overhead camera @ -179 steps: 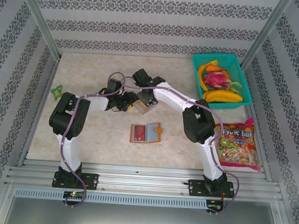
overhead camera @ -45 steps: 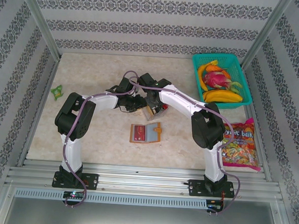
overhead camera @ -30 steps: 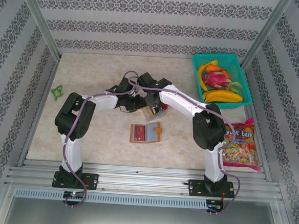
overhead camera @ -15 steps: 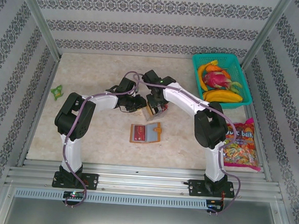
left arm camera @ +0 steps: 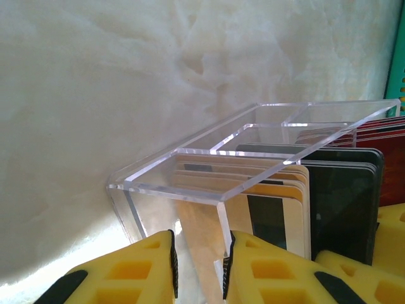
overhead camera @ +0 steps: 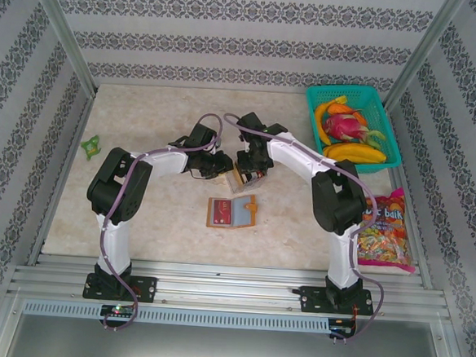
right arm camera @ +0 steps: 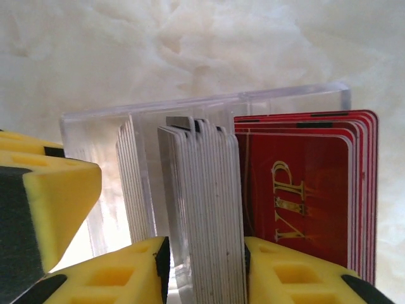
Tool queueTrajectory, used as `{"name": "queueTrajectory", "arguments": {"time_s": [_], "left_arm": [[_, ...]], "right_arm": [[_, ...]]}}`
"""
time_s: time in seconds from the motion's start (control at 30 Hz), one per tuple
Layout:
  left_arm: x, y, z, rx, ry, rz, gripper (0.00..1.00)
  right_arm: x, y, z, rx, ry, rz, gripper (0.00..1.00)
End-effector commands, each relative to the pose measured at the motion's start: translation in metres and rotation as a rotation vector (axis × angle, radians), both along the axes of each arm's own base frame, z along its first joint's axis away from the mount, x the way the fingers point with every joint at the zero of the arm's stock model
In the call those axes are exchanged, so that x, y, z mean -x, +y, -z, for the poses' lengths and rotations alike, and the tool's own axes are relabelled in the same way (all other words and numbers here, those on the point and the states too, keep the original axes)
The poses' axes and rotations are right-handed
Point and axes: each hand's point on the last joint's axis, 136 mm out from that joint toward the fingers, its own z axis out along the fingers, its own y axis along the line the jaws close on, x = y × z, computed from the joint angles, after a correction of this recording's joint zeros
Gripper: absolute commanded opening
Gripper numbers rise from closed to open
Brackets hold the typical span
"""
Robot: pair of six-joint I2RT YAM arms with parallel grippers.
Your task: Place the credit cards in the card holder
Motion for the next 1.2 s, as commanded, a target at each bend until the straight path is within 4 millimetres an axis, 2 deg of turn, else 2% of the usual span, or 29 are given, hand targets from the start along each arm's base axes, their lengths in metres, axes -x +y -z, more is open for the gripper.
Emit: {"name": "queueTrajectory", "arguments": {"time_s": [0.0, 0.13, 0.23, 0.5, 0.73, 1.0, 1.17], "left_arm": [[0.033, 0.011, 0.034, -0.082, 0.137, 0.004, 0.24], [0.033, 0.011, 0.034, -0.082, 0.138, 0.003, 0.24], [0.033, 0.01, 0.033, -0.079, 0.137, 0.003, 0.24], [0.033, 0.01, 0.032, -0.078, 0.133, 0.004, 0.24], [0.032, 0.011, 0.032, -0.077, 0.133, 0.0, 0.24], [0.032, 0.01, 0.032, -0.078, 0.133, 0.001, 0.24], [0.032, 0.01, 0.031, -0.078, 0.133, 0.001, 0.23]], "right_arm": [[0.008, 0.019, -0.014, -0.162, 0.032, 0.012, 0.36], [0.008, 0.026, -0.027, -0.234, 0.027, 0.016, 0.38], [0.009, 0.032, -0.028, -0.269, 0.042, 0.021, 0.39], [0.007, 0.027, -0.002, -0.227, 0.091, 0.055, 0.47], [0.003, 0.024, 0.006, -0.202, 0.101, 0.073, 0.49], [0.003, 0.03, -0.024, -0.305, 0.076, 0.071, 0.46], [0.003, 0.027, -0.034, -0.331, 0.069, 0.077, 0.44]]}}
